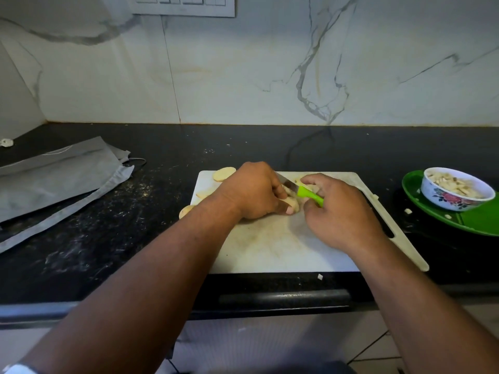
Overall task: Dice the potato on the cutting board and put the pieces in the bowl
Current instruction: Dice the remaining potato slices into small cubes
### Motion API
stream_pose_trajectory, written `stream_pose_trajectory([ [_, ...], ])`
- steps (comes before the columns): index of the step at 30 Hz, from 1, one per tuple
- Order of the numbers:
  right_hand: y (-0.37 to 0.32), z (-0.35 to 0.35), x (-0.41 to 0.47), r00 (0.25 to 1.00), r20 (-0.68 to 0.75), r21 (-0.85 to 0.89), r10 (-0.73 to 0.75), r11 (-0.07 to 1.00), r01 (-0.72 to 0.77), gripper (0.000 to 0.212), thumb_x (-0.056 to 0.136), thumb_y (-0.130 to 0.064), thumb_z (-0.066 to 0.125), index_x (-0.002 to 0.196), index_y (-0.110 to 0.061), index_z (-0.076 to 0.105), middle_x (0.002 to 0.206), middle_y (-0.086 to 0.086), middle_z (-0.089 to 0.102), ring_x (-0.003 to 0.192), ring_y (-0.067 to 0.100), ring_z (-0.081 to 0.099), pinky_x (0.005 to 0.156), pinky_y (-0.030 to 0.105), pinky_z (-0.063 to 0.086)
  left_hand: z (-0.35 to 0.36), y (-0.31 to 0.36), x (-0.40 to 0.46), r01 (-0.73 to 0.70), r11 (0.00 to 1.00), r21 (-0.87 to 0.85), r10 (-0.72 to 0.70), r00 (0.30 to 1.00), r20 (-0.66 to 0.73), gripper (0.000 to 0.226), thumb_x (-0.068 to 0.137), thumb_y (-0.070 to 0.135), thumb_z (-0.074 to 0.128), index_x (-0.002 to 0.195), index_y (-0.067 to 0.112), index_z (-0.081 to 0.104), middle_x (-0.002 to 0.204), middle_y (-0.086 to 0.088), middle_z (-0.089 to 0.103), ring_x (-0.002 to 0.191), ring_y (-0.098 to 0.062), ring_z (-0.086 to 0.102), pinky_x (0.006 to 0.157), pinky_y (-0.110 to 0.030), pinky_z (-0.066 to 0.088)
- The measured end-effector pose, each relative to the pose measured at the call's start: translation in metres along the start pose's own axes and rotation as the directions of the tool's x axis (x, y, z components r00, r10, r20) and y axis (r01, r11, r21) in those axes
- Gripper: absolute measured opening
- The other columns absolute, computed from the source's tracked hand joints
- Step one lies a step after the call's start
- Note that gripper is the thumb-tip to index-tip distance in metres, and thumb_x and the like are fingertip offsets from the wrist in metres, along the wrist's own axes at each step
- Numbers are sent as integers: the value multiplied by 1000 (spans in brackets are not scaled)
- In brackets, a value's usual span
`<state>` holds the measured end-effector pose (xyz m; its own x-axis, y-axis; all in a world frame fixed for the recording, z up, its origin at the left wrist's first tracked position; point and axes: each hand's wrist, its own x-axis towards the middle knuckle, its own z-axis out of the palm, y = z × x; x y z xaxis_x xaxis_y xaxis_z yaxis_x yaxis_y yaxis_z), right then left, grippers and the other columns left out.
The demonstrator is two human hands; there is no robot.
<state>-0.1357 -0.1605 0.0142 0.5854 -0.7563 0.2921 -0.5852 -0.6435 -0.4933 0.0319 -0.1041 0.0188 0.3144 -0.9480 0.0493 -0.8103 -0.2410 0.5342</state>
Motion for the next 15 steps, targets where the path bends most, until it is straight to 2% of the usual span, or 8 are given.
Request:
stream_pose_trajectory([
  [1, -1, -3, -7, 1000, 12, -41, -16, 999, 17, 44, 92, -22, 58, 134, -33, 58, 119, -5, 68, 79, 6, 62, 63, 17, 42, 0, 1, 0, 17, 1000, -4, -17, 1000, -4, 29, 79, 40, 89, 104, 26, 84, 91, 20, 73, 89, -7, 67, 91, -33, 58],
  [3, -5, -8, -23, 999, 2, -121, -34, 992, 34, 49, 93, -18, 51, 139, -33, 55, 120, -3, 68, 71, 4, 56, 61, 14, 40, 0, 2, 1, 42, 999, -17, -42, 999, 2, 28, 81, 38, 88, 106, 25, 84, 97, 12, 76, 90, -10, 67, 91, -35, 59],
  [6, -11, -9, -44, 999, -13, -210, -35, 977, 32, 52, 92, -19, 50, 143, -32, 51, 116, -4, 65, 97, 15, 60, 79, 23, 48, 0, 4, 0, 64, 998, -21, -64, 998, -1, 28, 81, 37, 88, 105, 23, 84, 98, 9, 76, 91, -12, 68, 90, -35, 59],
  [7, -14, -9, -48, 1000, -1, -231, -29, 973, 28, 53, 91, -20, 50, 143, -32, 50, 113, -5, 64, 97, 16, 59, 80, 25, 49, 0, 4, -1, 73, 997, -27, -74, 997, -10, 29, 80, 37, 89, 104, 22, 84, 97, 8, 76, 91, -12, 68, 89, -35, 59],
  [11, -27, -21, -61, 999, 39, -344, -34, 938, 45, 56, 89, -21, 52, 143, -35, 48, 101, -7, 56, 79, 12, 43, 67, 21, 40, 3, 8, 0, 118, 993, -22, -118, 993, -19, 28, 79, 37, 89, 102, 21, 84, 93, 7, 77, 90, -13, 69, 88, -35, 60],
  [15, -39, -44, -78, 997, 75, -423, -24, 905, 54, 50, 84, -25, 55, 133, -34, 58, 98, -5, 61, 72, 13, 43, 61, 22, 38, 4, 8, -1, 156, 986, -59, -157, 987, -14, 29, 78, 34, 90, 102, 19, 84, 97, 5, 78, 93, -12, 69, 95, -40, 59],
])
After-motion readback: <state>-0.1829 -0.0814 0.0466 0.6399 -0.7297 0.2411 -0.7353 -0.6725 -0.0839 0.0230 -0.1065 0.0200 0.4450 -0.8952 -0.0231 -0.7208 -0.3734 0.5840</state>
